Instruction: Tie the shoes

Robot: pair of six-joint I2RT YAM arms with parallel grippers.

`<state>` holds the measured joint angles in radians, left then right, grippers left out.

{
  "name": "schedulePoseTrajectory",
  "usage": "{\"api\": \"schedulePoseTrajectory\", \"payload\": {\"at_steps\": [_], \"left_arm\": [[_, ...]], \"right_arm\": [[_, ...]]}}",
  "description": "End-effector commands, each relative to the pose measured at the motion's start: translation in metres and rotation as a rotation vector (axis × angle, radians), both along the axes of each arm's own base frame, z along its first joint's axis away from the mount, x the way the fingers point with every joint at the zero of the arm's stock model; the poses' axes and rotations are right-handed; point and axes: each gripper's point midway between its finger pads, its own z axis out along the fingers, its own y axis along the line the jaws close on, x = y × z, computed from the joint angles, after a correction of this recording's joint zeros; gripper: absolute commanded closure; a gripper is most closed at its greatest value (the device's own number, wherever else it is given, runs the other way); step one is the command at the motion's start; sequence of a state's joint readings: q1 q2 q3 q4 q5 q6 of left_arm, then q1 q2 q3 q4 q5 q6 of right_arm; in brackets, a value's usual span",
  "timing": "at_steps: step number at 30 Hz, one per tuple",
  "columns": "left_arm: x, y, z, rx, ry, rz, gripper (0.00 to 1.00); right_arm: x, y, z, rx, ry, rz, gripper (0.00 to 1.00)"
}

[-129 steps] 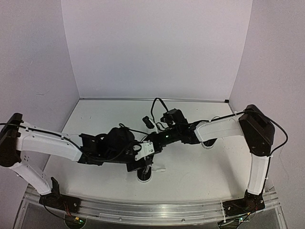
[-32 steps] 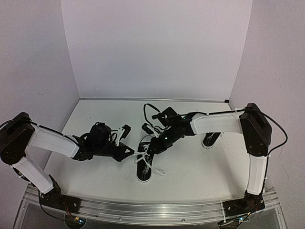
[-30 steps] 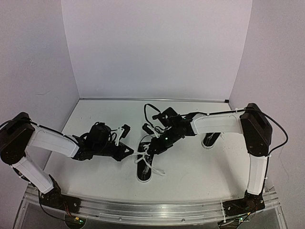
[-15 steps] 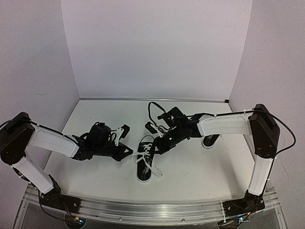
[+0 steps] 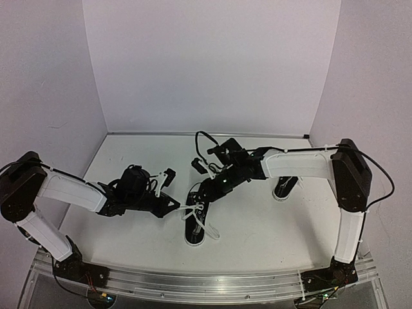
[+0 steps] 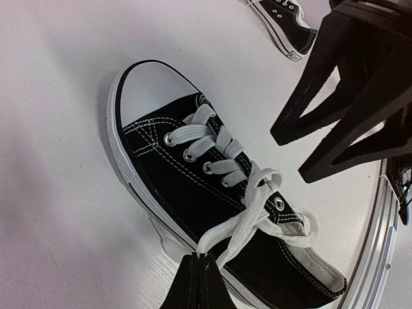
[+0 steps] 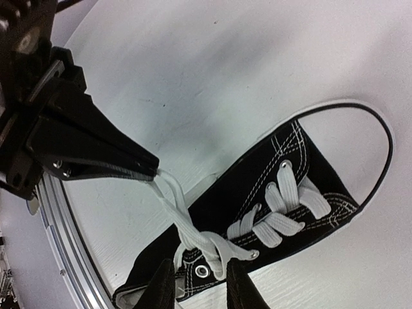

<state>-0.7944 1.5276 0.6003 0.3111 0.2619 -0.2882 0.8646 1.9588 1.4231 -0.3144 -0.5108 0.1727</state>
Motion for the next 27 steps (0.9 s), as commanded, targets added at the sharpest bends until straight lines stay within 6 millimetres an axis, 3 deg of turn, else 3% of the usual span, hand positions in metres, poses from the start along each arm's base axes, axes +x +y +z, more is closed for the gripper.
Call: {"api": "schedulePoseTrajectory", "payload": {"at_steps": [1, 27], "left_arm": [[0.005, -0.005, 0.013, -0.025, -0.023, -0.009, 1.00], [0.006, -0.006, 0.009, -0.019, -0.017, -0.010, 1.00]], "right_arm": [[0.002, 0.000, -0.009, -0.056, -0.011, 0.022, 0.75], [0.002, 0.006, -0.029, -0.109, 0.009, 0.067, 0.86]]}}
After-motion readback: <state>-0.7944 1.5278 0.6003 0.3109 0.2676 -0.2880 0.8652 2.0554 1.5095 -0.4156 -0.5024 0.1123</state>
